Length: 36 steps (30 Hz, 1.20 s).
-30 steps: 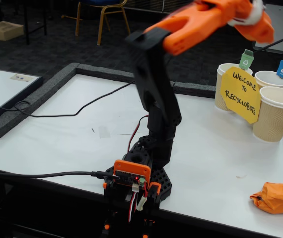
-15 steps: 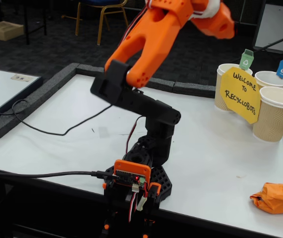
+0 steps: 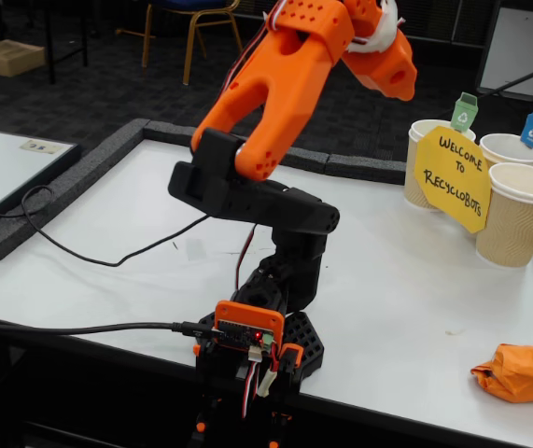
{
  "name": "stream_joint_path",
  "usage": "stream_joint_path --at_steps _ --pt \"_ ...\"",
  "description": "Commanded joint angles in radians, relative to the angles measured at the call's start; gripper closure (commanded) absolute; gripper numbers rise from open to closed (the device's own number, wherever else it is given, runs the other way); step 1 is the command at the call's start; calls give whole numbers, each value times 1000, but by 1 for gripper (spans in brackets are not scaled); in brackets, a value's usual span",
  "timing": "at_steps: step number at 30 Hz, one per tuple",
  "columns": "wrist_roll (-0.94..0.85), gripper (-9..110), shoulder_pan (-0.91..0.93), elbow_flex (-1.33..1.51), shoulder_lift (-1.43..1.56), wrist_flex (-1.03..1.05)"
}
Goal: Sort rubbish by color.
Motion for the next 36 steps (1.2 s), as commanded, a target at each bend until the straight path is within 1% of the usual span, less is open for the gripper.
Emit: stream_joint_path --at_steps 1,8,16,21,27,36 --pt "17 101 -3 -23 37 -38" --pt "17 101 57 -6 35 -118" --pt "18 101 201 64 37 -172" --pt "83 101 295 100 37 -178" --pt "92 101 449 146 37 -196" --pt "94 101 747 245 37 -284"
